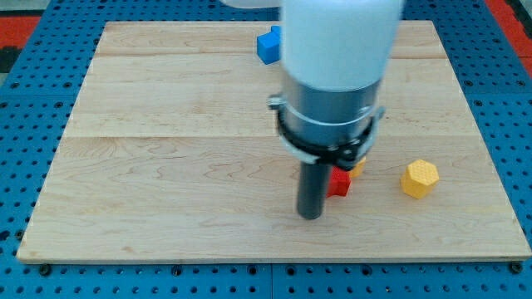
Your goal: Place the red star below the red circle
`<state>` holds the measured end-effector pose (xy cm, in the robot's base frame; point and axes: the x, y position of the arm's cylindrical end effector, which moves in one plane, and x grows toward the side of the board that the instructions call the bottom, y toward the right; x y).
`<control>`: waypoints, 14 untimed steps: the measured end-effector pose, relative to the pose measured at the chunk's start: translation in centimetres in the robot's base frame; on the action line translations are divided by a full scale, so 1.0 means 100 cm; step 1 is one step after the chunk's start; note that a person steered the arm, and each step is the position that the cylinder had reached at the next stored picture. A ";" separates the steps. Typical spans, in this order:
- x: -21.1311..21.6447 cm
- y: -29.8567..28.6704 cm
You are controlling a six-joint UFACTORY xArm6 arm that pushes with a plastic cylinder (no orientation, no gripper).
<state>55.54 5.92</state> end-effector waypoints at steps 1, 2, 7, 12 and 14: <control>-0.017 -0.012; 0.002 -0.005; -0.102 0.020; -0.197 0.078; -0.180 0.080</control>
<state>37.53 13.89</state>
